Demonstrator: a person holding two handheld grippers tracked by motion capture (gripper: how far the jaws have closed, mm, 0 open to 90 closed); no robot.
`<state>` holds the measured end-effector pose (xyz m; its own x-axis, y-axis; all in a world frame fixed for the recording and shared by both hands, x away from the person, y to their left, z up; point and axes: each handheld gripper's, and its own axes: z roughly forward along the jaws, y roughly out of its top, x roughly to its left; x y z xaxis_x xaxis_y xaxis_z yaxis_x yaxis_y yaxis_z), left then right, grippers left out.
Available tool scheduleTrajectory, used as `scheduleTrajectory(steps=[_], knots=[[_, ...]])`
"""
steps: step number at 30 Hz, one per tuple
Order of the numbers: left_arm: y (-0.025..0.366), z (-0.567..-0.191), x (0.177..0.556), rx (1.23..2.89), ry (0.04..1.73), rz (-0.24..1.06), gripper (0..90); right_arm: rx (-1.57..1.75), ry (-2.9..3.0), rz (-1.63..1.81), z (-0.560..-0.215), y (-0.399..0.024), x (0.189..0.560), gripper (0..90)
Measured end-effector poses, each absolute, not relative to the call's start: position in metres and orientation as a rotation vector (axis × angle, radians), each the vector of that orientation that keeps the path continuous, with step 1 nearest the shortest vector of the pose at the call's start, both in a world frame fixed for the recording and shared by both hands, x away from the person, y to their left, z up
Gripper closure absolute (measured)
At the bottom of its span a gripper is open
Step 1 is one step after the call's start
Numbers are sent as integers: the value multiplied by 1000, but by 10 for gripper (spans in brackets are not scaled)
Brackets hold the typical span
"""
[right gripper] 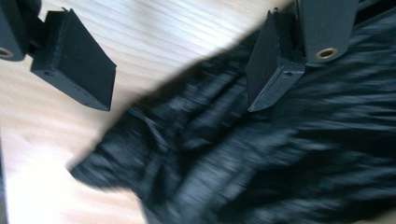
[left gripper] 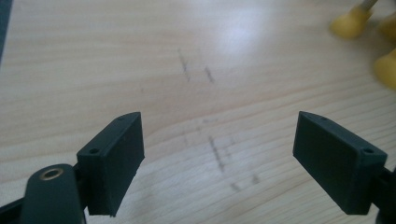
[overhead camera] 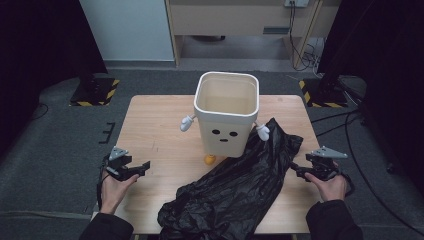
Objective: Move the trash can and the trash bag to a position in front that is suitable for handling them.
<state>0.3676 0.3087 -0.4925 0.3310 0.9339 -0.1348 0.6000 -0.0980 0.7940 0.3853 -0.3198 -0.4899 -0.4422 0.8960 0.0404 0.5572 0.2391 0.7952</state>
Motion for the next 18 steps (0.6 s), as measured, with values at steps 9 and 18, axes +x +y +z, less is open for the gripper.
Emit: scheduleTrajectory(steps=[9, 18], knots=[[300, -484, 358, 1781, 1311, 578, 160, 1132, 2172, 1200, -459, -262, 372, 230], [296, -488, 366, 1808, 1320, 596, 159, 1120, 2304, 1093, -486, -225, 380, 259]])
